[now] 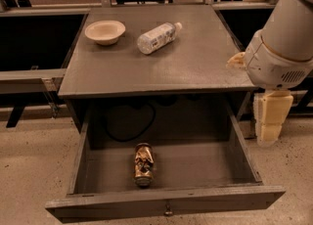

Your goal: Pick orange can from top drawer and place on counter

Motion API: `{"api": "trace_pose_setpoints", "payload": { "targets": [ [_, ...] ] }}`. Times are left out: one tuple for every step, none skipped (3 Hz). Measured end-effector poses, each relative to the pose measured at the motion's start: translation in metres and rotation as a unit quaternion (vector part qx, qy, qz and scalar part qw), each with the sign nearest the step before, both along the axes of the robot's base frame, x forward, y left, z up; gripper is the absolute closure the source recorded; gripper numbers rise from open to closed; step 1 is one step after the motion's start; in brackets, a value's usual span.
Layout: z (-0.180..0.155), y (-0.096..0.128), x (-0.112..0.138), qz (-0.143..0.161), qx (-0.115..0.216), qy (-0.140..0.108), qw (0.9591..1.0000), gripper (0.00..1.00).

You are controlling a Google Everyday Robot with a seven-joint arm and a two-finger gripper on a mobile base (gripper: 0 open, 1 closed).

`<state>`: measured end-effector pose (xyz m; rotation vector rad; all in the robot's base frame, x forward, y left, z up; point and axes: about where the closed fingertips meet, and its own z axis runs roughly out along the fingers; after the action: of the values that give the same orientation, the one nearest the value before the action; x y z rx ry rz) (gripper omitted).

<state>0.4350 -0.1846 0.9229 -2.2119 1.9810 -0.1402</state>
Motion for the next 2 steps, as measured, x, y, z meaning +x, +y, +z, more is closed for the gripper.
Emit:
{"api": "trace_pose_setpoints", "payload": {
  "targets": [
    [-0.020, 0.039, 0.004, 0.107, -0.050, -0.004, 0.9930, 0.00],
    [-0.059, 0.061, -0.013, 0.229, -0.100, 0.012, 0.9683, 0.00]
  ]
}}
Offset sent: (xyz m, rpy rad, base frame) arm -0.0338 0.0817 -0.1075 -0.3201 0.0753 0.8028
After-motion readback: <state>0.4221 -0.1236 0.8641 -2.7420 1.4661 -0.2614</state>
